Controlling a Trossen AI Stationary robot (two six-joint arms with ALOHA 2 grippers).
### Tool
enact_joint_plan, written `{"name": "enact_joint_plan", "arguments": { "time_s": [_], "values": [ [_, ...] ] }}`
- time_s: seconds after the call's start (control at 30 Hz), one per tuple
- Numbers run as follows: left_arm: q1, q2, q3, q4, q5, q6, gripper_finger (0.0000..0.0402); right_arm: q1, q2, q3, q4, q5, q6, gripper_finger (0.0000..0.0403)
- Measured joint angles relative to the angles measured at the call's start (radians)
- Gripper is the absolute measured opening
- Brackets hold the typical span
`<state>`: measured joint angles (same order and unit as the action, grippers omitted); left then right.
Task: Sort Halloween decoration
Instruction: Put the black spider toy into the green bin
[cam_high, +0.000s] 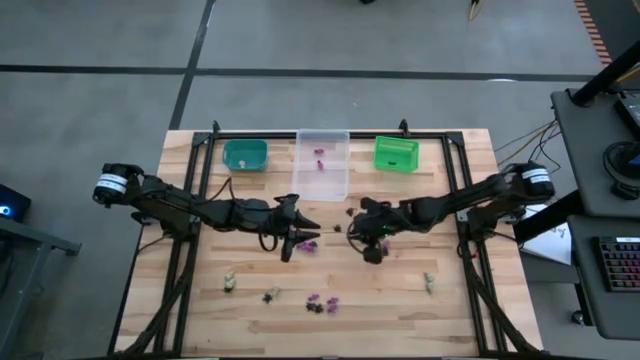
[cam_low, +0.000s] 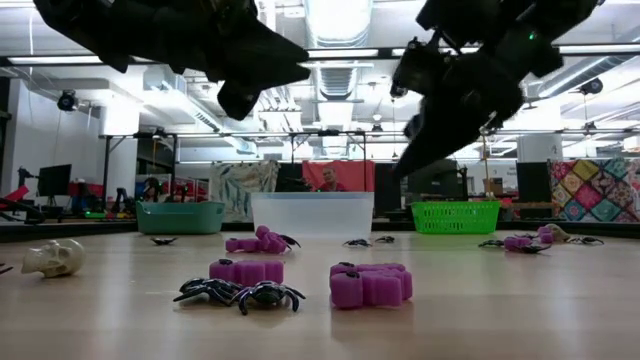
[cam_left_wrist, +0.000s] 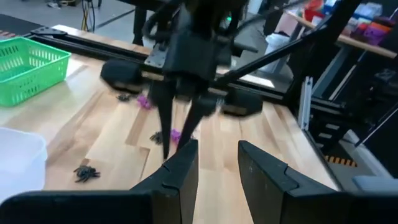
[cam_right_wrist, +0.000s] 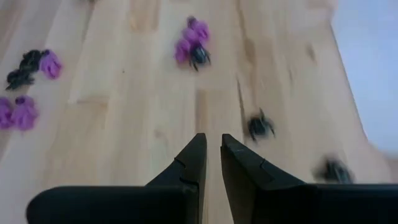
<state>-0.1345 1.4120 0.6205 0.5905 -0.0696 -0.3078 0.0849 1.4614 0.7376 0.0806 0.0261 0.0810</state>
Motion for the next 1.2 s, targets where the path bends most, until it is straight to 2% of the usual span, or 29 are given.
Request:
{"name": "enact_joint_plan", "arguments": {
  "time_s": [0.1,0.27,0.5,0.63,0.77,0.93,1.2],
  "values": [
    [0.000,0.000,0.000,-0.012,0.001,-0.046,0.0096,-0.004,0.065,0.003,0.092,0.031,0.009,0.0038],
    [0.005,-0.001,0.013,-0.023,0.001,-0.139,0.0096,-0.001,0.148,0.011,0.185,0.128,0.132,0.0047],
    [0.005,-0.001,0.021,-0.033,0.000,-0.071,0.0096,-0.020,0.220,0.020,0.210,0.138,0.108,0.0123],
    [0.005,0.002,0.021,-0.032,-0.011,-0.064,0.0096,-0.020,0.260,0.022,0.212,0.204,0.090,0.0164],
    [0.005,0.002,0.020,-0.032,-0.011,-0.035,0.0096,-0.022,0.288,0.023,0.218,0.247,0.090,0.0189],
    [0.005,0.002,0.020,-0.030,-0.019,-0.027,0.0096,-0.026,0.317,0.023,0.230,0.248,0.116,0.0195],
    [0.005,0.003,0.019,-0.028,-0.043,0.022,0.0096,-0.044,0.340,0.024,0.264,0.165,0.163,0.0169]
  ]
}}
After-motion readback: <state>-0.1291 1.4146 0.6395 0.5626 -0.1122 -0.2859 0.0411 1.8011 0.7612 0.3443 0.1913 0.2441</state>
